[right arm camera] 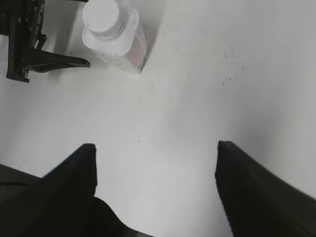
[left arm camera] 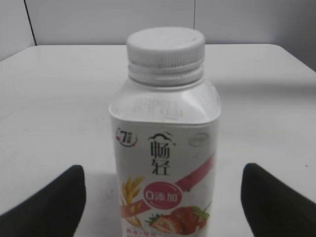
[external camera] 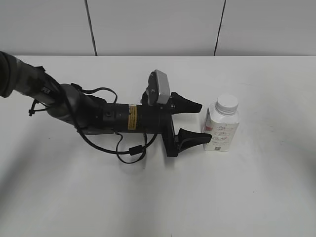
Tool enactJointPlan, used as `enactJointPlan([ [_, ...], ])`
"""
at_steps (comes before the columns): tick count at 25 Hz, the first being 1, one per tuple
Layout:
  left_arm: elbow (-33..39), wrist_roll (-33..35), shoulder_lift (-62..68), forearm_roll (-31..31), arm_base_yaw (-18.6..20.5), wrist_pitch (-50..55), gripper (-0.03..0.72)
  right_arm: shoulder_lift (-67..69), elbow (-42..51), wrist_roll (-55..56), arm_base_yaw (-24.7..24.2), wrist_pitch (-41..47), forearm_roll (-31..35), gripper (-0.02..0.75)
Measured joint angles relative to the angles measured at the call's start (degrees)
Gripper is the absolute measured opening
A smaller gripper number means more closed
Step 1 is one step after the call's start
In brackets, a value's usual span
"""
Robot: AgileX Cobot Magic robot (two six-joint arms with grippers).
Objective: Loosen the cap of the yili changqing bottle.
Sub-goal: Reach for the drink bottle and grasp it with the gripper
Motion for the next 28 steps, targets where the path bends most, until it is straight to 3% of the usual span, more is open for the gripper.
enactJointPlan([
  [8, -4.75, -0.72, 3.1, -0.41, -1.16, 0.8, 0.587, 8.47, -7.41, -0.66, 0.57, 1.57, 0.05, 0.587],
  [19, -6.23, -0.89, 3.72, -1.44, -3.18, 5.04, 0.583, 16.39, -15.58, -0.71, 11.14, 1.08, -0.2, 0.587],
  [28, -6.23, -0.94, 3.72, -1.38, -3.42, 5.16, 0.455, 25.54, -24.3, 5.21, 13.76, 4.73, -1.15, 0.587],
])
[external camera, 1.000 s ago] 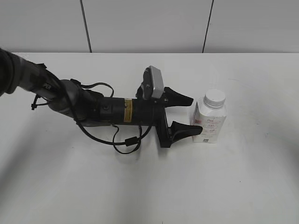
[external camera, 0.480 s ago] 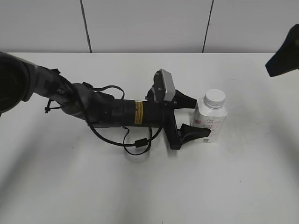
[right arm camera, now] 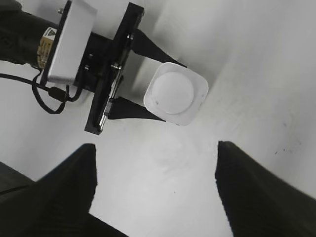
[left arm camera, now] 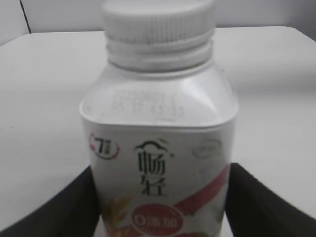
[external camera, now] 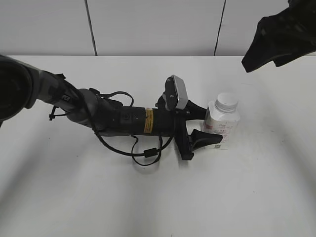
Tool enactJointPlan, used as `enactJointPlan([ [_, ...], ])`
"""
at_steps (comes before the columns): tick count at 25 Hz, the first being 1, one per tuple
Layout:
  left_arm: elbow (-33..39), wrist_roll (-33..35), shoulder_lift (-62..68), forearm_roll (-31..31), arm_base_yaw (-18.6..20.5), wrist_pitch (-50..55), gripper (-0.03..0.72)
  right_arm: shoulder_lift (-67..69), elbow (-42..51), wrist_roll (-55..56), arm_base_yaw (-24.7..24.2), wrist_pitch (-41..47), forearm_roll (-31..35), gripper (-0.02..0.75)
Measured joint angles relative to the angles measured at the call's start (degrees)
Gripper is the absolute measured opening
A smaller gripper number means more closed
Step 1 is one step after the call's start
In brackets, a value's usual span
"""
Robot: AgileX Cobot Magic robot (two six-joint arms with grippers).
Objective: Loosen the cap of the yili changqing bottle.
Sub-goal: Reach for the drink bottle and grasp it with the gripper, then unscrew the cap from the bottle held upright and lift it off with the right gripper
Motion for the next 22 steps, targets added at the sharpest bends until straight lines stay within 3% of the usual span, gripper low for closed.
enactJointPlan([
  [10, 0.0, -0.12, 0.0, -0.23, 0.0, 0.13, 0.407, 12.51, -11.54, 7.71, 0.76, 6.67, -4.48, 0.587],
  [14, 0.0, -0.12, 0.0, -0.23, 0.0, 0.13, 0.405, 15.46, -14.39, 9.62, 3.87, 6.73, -6.82, 0.587],
  [19, 0.0, -0.12, 0.0, -0.23, 0.0, 0.13, 0.379, 18.32, -14.92, 14.24, 8.49, 6.85, -15.15, 0.587],
  [22, 0.0, -0.17, 0.0, -0.18, 0.0, 0.13, 0.37, 19.97, -14.92, 15.07, 8.79, 6.91, -14.73, 0.587],
])
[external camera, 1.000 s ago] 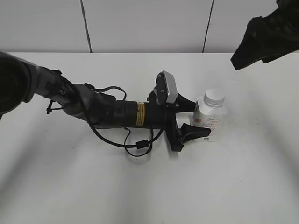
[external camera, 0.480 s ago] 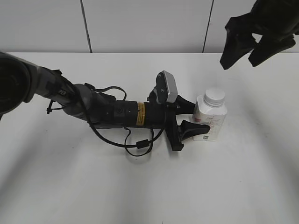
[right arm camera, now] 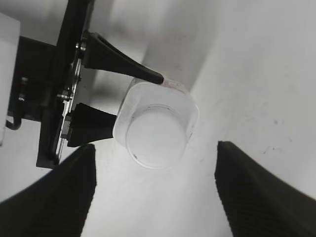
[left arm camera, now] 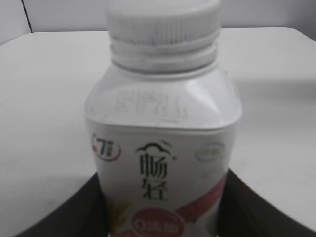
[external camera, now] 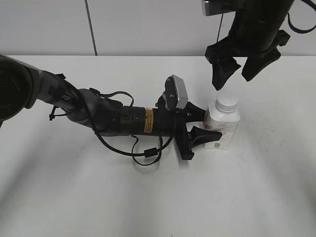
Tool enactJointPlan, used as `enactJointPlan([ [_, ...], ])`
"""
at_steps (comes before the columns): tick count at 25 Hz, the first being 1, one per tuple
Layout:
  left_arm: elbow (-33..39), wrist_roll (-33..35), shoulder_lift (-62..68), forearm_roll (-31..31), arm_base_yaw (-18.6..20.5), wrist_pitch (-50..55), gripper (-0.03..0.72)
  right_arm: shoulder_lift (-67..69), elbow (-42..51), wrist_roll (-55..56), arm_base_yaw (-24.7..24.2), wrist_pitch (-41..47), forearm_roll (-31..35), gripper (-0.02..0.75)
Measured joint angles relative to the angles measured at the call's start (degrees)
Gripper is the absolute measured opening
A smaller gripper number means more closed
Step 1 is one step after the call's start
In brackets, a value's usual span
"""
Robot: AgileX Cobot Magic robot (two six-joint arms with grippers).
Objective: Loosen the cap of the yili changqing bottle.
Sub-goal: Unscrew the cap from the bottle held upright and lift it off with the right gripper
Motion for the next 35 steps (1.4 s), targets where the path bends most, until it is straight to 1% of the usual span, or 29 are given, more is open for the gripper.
enactJointPlan([
  [12, 0.0, 0.0, 0.0, 0.0, 0.0, 0.0, 0.361, 4.37, 0.0, 0.58, -0.03, 0.13, 1.26, 0.585],
  [19, 0.0, 0.0, 0.0, 0.0, 0.0, 0.0, 0.352, 4.77, 0.0, 1.61, -0.2, 0.18, 1.26, 0.543],
  [28, 0.0, 0.0, 0.0, 0.05, 0.0, 0.0, 0.351, 4.77, 0.05, 1.58, -2.73, 0.18, 3.03, 0.533],
  [35, 0.0, 0.0, 0.0, 0.05, 0.0, 0.0, 0.349, 4.77, 0.82, 1.1, -2.86, 0.18, 3.75, 0.533],
])
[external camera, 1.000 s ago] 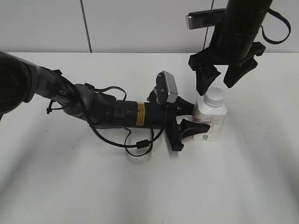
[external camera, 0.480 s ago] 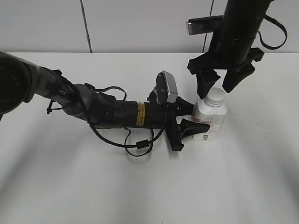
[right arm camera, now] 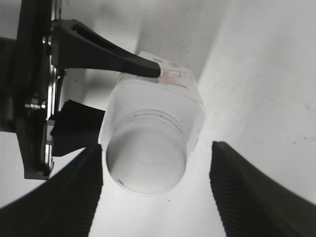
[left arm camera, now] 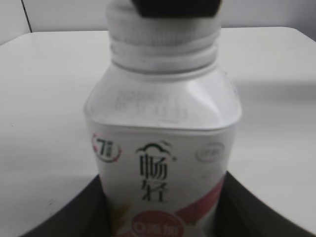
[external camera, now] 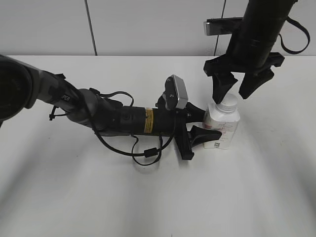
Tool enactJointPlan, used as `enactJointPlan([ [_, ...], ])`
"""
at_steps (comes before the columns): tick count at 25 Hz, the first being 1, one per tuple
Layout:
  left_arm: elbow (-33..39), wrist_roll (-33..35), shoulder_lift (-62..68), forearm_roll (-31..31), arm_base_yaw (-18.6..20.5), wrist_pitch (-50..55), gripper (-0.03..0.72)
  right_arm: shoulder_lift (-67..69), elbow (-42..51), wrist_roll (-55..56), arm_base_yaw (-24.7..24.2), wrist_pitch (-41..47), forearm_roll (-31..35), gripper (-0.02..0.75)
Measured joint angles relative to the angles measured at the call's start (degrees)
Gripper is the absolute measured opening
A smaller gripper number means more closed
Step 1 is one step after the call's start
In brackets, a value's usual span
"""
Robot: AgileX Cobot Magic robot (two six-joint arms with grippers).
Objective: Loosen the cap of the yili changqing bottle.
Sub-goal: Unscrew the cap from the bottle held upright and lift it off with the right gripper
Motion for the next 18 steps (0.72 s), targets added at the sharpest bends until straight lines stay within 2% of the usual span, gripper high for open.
enactJointPlan([
  [4, 0.0, 0.0, 0.0, 0.0, 0.0, 0.0, 0.349, 0.0, 1.22, -0.13, 0.0, 0.0, 0.13, 0.513],
  [14, 0.0, 0.0, 0.0, 0.0, 0.0, 0.0, 0.349, 0.0, 1.42, -0.96, 0.0, 0.0, 0.71, 0.395],
  [18, 0.0, 0.0, 0.0, 0.0, 0.0, 0.0, 0.349, 0.0, 1.42, -6.33, 0.0, 0.0, 0.39, 0.395],
])
